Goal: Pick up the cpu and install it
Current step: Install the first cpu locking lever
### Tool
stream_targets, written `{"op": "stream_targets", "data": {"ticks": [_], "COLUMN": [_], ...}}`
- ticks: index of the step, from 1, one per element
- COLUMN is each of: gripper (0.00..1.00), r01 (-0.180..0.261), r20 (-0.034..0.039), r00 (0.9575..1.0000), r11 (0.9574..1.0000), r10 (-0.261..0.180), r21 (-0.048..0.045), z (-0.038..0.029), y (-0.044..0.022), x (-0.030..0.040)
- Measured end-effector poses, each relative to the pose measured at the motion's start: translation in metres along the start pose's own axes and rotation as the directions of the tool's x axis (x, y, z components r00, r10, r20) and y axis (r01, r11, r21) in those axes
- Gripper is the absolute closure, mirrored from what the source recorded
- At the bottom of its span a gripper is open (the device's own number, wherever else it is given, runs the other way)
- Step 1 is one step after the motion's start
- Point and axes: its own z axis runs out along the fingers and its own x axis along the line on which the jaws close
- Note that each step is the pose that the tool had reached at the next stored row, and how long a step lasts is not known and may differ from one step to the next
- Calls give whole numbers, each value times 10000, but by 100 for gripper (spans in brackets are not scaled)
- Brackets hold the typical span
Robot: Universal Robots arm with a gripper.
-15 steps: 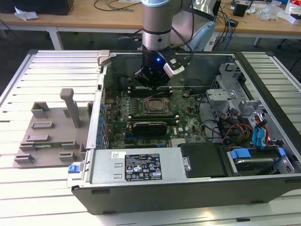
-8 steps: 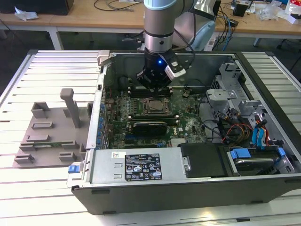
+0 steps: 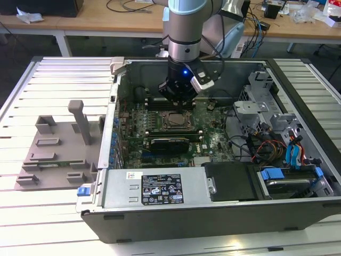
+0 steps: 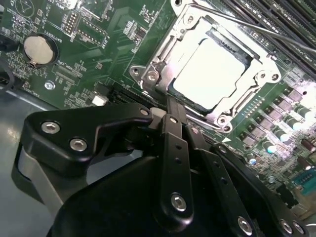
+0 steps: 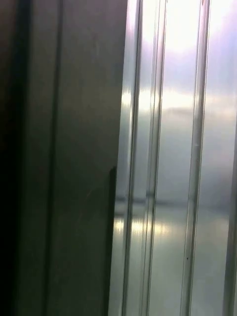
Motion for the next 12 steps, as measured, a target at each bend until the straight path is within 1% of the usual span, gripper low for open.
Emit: {"op": "stream_targets", "data": {"ticks": [3, 7, 9, 10, 12], "gripper": [89, 89, 89, 89, 89], "r01": [-50, -48, -47, -49, -49], "r20": [-16, -14, -7, -8, -10], "r00": [10000, 10000, 10000, 10000, 10000], "r11": [10000, 10000, 10000, 10000, 10000], "r10": [50, 48, 47, 49, 49], "r21": [-1, -1, -13, -10, -6], "z": [36, 35, 23, -9, -21], "y": [-1, 11, 14, 13, 6], "x": [-16, -17, -20, -20, -19]}}
